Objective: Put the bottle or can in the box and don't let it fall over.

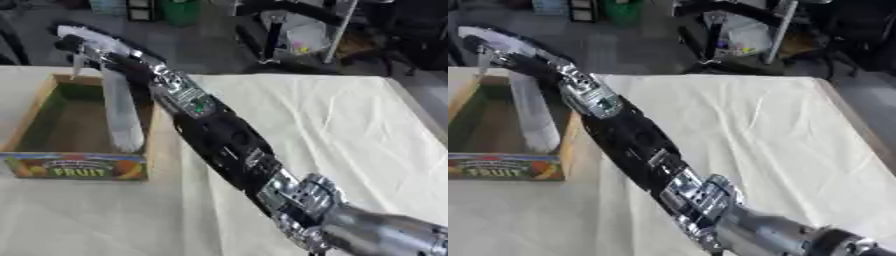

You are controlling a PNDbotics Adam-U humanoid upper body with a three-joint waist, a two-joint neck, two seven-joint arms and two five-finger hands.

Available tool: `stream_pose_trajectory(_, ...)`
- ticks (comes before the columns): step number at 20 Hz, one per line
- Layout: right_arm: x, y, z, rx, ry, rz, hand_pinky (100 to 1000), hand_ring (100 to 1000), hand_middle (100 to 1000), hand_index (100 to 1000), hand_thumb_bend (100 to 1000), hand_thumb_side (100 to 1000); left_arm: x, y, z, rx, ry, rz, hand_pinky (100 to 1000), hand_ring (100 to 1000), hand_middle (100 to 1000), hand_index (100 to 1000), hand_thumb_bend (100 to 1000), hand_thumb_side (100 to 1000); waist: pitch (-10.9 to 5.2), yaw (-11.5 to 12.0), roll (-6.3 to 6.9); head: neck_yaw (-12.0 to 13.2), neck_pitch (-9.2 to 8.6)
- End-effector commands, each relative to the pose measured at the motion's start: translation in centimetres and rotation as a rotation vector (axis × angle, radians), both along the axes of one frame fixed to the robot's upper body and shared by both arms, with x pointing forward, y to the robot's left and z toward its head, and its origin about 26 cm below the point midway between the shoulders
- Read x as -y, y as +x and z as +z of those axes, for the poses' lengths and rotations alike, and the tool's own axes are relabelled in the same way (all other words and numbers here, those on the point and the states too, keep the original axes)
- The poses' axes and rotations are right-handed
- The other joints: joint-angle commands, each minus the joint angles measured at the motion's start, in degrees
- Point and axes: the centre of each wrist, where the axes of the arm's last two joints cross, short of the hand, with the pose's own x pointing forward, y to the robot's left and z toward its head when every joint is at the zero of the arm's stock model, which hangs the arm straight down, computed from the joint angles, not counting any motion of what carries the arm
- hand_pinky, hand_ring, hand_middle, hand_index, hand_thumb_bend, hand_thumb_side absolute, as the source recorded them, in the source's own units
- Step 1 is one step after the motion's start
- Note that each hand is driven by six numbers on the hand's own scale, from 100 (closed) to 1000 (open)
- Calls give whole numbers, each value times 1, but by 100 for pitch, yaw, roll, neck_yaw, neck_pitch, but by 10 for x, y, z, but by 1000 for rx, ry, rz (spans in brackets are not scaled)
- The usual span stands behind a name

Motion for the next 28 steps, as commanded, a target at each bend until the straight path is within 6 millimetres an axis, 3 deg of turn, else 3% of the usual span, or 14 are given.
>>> stream_pose_trajectory(1, 2, -1, 13, 95, -64, 18, 1000, 1000, 1000, 1000, 100, 622, -4, 1, 6, 18, 9, 12, 694, 637, 587, 801, 605, 529, -68, -28, 68, -13, -7)
stream_pose_trajectory(20, 20, 6, -19, 235, -419, 121, 1000, 1000, 1000, 1000, 100, 607, -7, 3, -10, -34, 54, 39, 698, 638, 586, 802, 595, 484, -87, -156, 42, -4, -56)
stream_pose_trajectory(28, 52, 14, -27, 182, -464, -90, 999, 1000, 1000, 1000, 100, 582, -8, 3, -14, -49, 52, 46, 698, 638, 586, 802, 606, 484, -85, -198, 40, 6, -78)
